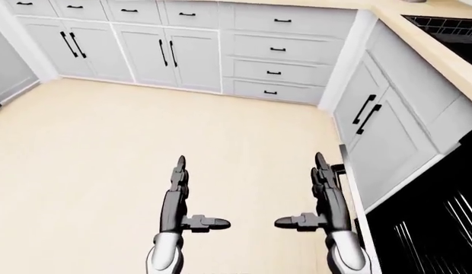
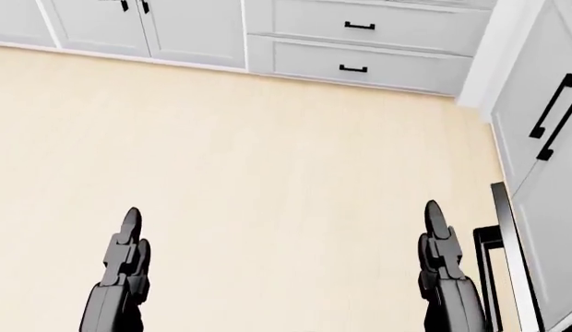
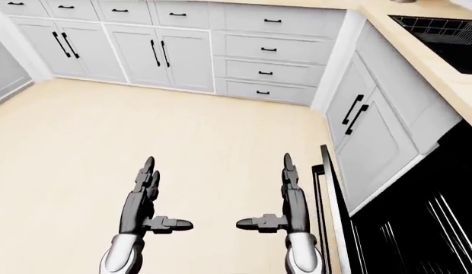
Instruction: Close the dishwasher door
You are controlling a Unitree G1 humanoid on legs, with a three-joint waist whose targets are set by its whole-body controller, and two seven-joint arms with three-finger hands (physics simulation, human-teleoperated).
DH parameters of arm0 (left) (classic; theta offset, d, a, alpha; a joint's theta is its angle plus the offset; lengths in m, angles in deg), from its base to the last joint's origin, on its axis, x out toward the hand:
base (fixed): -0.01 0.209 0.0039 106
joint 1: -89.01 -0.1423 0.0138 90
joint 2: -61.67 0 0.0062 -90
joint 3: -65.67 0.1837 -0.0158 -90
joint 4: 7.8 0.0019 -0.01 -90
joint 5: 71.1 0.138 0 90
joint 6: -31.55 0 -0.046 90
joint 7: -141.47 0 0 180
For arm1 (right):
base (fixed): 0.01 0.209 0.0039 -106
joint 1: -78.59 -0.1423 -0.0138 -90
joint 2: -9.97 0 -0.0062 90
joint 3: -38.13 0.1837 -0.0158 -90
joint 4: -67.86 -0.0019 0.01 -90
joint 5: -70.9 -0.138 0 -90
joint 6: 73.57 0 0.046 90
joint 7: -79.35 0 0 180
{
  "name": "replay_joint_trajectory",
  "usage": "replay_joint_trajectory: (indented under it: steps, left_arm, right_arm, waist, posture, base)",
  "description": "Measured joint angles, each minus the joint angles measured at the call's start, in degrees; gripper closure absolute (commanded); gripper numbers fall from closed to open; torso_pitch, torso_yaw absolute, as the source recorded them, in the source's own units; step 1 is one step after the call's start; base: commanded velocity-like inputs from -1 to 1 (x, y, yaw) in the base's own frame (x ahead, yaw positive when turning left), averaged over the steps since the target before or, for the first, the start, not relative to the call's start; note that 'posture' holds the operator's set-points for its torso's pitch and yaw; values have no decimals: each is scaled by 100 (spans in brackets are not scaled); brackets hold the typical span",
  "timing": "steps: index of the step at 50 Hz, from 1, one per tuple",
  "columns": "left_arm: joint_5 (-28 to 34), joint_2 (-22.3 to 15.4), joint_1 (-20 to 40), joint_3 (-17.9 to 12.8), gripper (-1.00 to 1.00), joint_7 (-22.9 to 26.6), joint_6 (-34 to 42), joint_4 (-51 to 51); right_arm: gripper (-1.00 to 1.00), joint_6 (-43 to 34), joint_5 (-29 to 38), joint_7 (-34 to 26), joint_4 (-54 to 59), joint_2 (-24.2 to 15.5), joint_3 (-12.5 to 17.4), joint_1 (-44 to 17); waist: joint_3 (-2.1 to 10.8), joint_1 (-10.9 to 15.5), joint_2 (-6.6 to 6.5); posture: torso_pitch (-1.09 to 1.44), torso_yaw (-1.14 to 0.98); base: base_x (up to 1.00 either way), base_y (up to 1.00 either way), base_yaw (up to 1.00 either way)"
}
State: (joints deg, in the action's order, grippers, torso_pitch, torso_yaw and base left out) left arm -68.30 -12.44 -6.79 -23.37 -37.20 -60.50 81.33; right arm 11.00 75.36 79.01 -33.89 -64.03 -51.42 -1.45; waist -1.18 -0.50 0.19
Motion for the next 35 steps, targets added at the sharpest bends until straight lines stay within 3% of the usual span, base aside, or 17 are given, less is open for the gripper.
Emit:
replay_joint_trajectory:
  steps: [2,5,7,13,16,17,18,23,32,35]
  left_arm:
    - [0,-8,4,-1,-100,-3,13,21]
    - [-1,-14,-13,-11,-100,-3,16,19]
    - [-5,-16,13,-15,-100,-3,-2,-55]
    - [-18,-21,20,-26,-100,-1,-45,-85]
    - [-18,-26,-1,-42,-100,-3,-6,-47]
    - [-18,-27,5,-44,-100,-4,-3,-62]
    - [-18,20,39,-20,-100,-3,-9,-54]
    - [-10,48,22,132,-100,66,17,17]
    - [-17,33,71,55,-100,30,-36,-82]
    - [-13,38,67,74,-100,33,-37,-45]
  right_arm:
    - [-100,0,6,4,14,4,7,-24]
    - [-100,-3,7,1,18,9,-5,-12]
    - [-100,-9,7,1,-20,8,-3,-6]
    - [-100,8,13,1,-57,15,-22,-23]
    - [-100,-8,15,-4,-80,17,-34,-12]
    - [-100,-13,15,-5,-115,15,-31,-3]
    - [-100,-10,16,2,-133,-29,9,-15]
    - [-100,-128,46,83,-157,-32,127,84]
    - [-100,-269,74,123,-522,13,-122,84]
    - [-100,-298,133,166,-606,7,-215,80]
  waist:
    - [-40,77,-14]
    - [-12,136,-323]
    - [9,157,-349]
    - [-46,209,-32]
    - [-46,221,213]
    - [-19,200,369]
    - [-39,182,369]
    - [-133,104,312]
    - [-85,2,38]
    - [-36,-43,-132]
  posture:
    - [0,0]
    - [0,0]
    - [0,0]
    - [0,0]
    - [0,0]
    - [0,0]
    - [0,0]
    - [0,0]
    - [0,0]
    - [0,0]
  base:
    - [0,-32,0]
    - [0,-35,0]
    - [0,-34,0]
    - [0,-35,0]
    - [0,-30,0]
    - [0,0,0]
    - [0,0,0]
    - [0,0,0]
    - [0,0,0]
    - [0,0,0]
